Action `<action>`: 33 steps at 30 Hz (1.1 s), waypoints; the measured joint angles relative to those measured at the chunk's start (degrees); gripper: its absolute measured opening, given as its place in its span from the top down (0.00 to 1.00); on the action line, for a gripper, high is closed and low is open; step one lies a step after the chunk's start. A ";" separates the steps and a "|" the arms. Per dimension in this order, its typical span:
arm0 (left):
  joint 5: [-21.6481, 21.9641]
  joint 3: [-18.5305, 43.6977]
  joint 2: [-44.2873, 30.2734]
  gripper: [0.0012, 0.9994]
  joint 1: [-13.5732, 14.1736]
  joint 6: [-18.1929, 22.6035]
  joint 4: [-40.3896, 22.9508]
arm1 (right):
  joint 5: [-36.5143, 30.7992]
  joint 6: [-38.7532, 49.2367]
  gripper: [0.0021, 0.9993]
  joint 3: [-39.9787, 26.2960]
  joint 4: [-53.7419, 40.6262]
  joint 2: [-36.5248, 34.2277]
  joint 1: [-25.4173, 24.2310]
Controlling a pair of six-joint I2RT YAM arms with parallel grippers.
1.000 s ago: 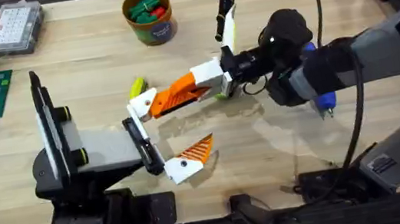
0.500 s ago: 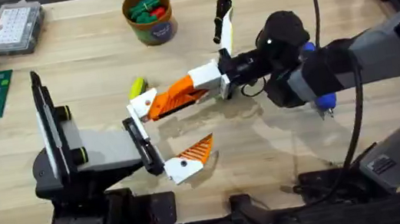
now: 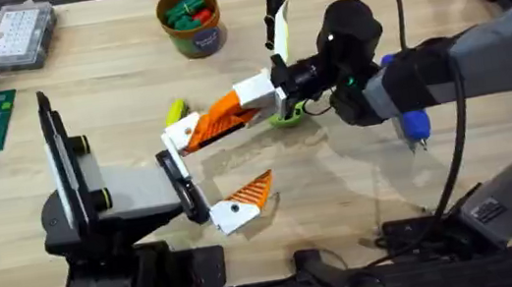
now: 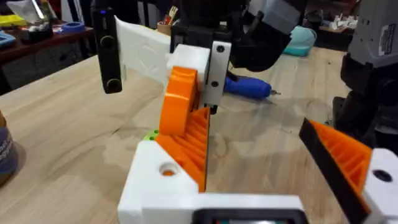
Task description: Pick up the gripper from the table and insert it into the empty holder that is missing its gripper. Then pick up a screw, insert it into the mounting hole, and use the screwdriver to tighten it. Finally, clean up the table by picking up the vegetable and placing it into the bucket.
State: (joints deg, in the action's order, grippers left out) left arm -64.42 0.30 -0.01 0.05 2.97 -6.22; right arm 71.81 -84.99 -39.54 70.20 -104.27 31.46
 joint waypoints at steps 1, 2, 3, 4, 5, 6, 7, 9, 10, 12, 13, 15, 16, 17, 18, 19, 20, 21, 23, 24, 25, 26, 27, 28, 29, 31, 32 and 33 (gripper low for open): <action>0.00 0.00 0.00 0.01 0.00 0.05 0.00 | 0.02 0.12 0.98 -0.01 -0.01 0.00 0.01; 0.00 0.00 0.00 0.01 0.00 0.06 0.00 | 0.02 0.20 0.98 -0.01 -0.01 0.01 0.02; 0.00 0.00 0.00 0.01 0.00 0.06 0.00 | 0.02 0.22 0.98 -0.02 -0.01 0.01 0.03; 0.01 0.00 0.00 0.01 0.00 0.06 0.00 | 0.01 0.23 0.98 -0.03 -0.01 0.00 0.09; 0.01 0.00 0.00 0.01 0.00 0.06 0.00 | -0.02 0.24 0.98 -0.04 -0.01 0.00 0.22; 0.00 0.00 0.00 0.01 0.00 0.06 0.00 | -0.12 0.27 0.98 -0.05 -0.02 0.00 0.42; -0.02 0.00 0.00 0.01 0.00 0.07 0.00 | -0.22 0.36 0.98 -0.05 -0.03 0.00 0.66; -0.05 0.00 0.00 0.01 0.00 0.08 0.00 | -0.39 0.61 0.98 -0.05 -0.09 0.00 1.13; -0.07 0.00 0.00 0.01 0.00 0.08 0.00 | -0.45 0.65 0.98 -0.05 -0.13 0.01 1.31; -0.10 0.00 0.00 0.01 0.00 0.06 -0.02 | -0.46 0.70 0.98 -0.05 -0.33 0.01 1.51; -0.11 0.00 0.00 0.01 0.00 0.06 -0.02 | -0.46 0.74 0.98 -0.06 -0.43 0.01 1.53; -0.09 0.00 0.00 0.01 0.00 0.04 -0.02 | -0.42 0.87 0.98 -0.20 -0.85 0.00 1.53; -0.08 0.00 0.00 0.01 0.00 0.04 -0.02 | -0.38 0.89 0.98 -0.32 -1.09 0.00 1.53; -0.06 0.00 0.00 0.01 0.00 0.05 -0.02 | -0.35 0.92 0.98 -0.49 -1.28 0.00 1.53; -0.03 0.00 0.00 0.01 0.00 0.06 -0.01 | -0.28 1.02 0.98 -0.65 -1.50 0.00 1.53; 0.00 0.00 0.00 0.01 0.00 0.06 0.00 | -0.19 1.16 0.98 -0.81 -1.74 0.00 1.53; 0.05 0.00 0.00 0.01 0.00 0.07 0.00 | -0.17 1.32 0.98 -0.96 -1.99 0.00 1.53; 0.13 0.00 0.00 0.01 0.00 0.07 0.00 | -0.14 1.47 0.98 -1.15 -2.49 0.00 1.53; 0.32 0.00 0.00 0.01 0.00 0.07 0.03 | 0.04 1.82 0.98 -1.70 -3.59 0.00 1.53; 0.46 0.00 0.00 0.01 0.00 0.08 0.04 | 0.08 1.99 0.98 -1.96 -4.09 0.00 1.53; 0.58 0.00 0.00 0.01 0.00 0.08 0.05 | 0.14 2.18 0.98 -2.21 -4.58 0.00 1.54; 0.67 0.00 0.00 0.01 0.00 0.10 0.07 | 0.23 2.35 0.98 -2.40 -4.85 0.00 1.55; 0.77 0.00 0.00 0.01 0.00 0.17 0.10 | 0.28 2.48 0.98 -2.57 -5.04 0.00 1.55; 0.87 0.00 0.00 0.01 0.00 0.26 0.12 | 0.29 2.64 0.98 -2.68 -5.17 0.00 1.55; 0.90 0.00 0.00 0.01 0.00 0.32 0.16 | 0.31 2.80 0.98 -2.74 -5.23 0.00 1.55; 0.91 0.00 0.00 0.01 0.00 0.46 0.15 | 0.40 3.01 0.98 -2.83 -5.44 0.00 1.52; 0.90 0.00 0.00 0.01 0.00 0.51 0.15 | 0.48 3.08 0.98 -2.90 -5.54 0.00 1.49; 0.91 0.00 0.00 0.01 0.00 0.54 0.17 | 0.58 3.18 0.98 -2.99 -5.59 0.00 1.43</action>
State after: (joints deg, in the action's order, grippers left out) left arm -63.51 0.30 -0.01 0.05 3.50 -6.05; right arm 72.39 -81.81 -42.53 64.61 -104.27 32.90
